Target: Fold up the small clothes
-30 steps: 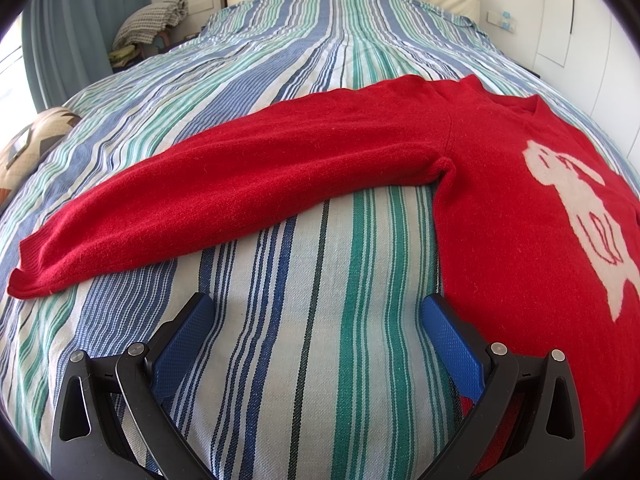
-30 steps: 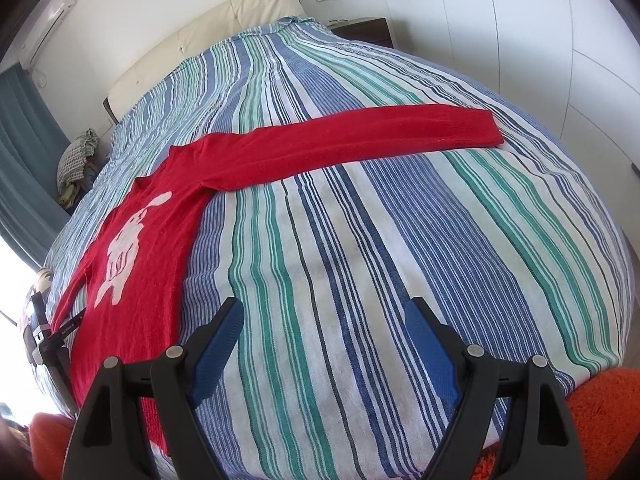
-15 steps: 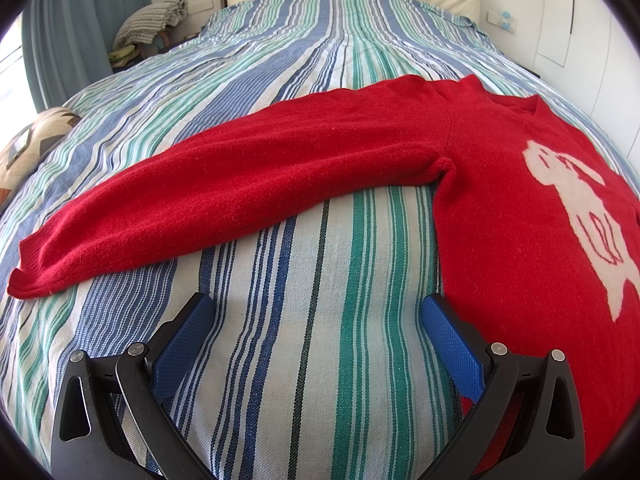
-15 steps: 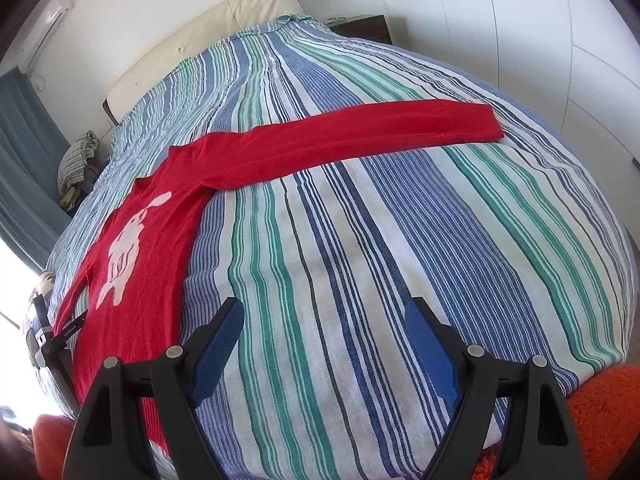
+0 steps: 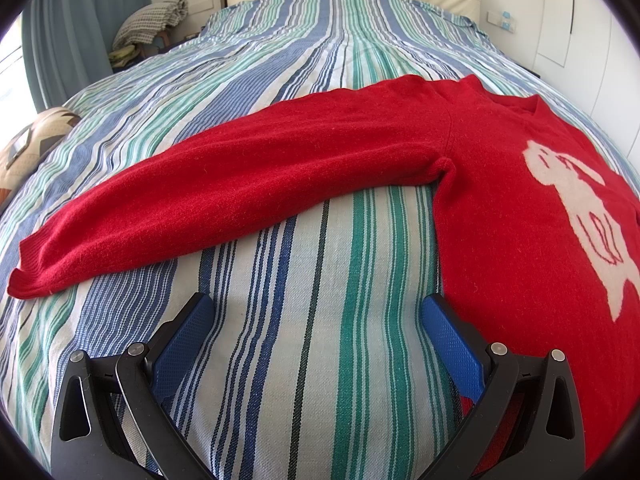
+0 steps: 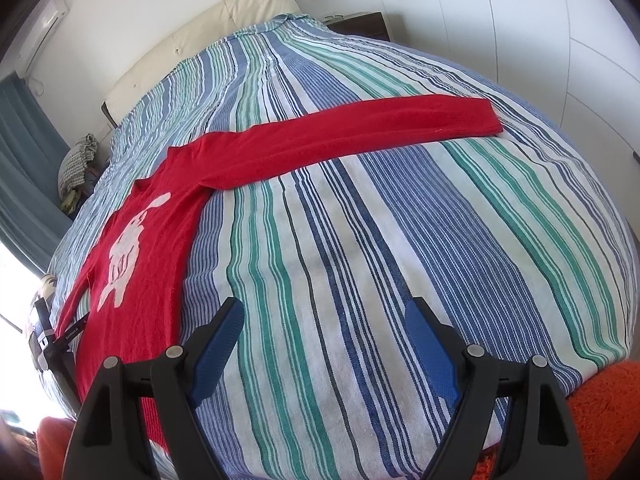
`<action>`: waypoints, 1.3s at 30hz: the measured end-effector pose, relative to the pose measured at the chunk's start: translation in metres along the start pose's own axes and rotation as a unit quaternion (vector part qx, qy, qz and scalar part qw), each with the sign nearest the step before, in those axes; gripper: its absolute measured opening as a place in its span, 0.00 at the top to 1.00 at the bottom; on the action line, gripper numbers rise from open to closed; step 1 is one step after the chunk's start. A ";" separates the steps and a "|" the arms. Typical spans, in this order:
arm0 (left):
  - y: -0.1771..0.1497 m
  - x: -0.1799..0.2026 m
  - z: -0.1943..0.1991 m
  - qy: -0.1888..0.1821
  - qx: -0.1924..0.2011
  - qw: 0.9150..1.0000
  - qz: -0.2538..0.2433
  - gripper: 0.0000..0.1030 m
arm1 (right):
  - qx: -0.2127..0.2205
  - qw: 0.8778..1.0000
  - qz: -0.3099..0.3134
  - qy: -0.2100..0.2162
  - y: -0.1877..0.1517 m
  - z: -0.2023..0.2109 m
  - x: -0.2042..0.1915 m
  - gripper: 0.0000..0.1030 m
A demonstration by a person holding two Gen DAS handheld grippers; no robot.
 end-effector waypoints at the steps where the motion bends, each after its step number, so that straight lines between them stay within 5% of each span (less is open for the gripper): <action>1: 0.000 0.000 0.000 0.000 0.000 1.000 0.000 0.00 | 0.000 1.000 0.000 0.000 0.000 0.000 0.000 0.20; 39: 0.000 0.000 0.000 0.000 0.000 1.000 0.000 0.00 | -0.008 1.000 -0.001 -0.004 -0.004 -0.005 0.001 0.20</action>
Point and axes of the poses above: each gripper's, at about its wrist camera, not at the fingertips, and z roughly against the way its jaws point, x to its right, y to its top, the point moved 8 cm from there along -z, roughly the way its jaws point, and after that the axes turned 8 degrees about x, right-handed, at the moved point
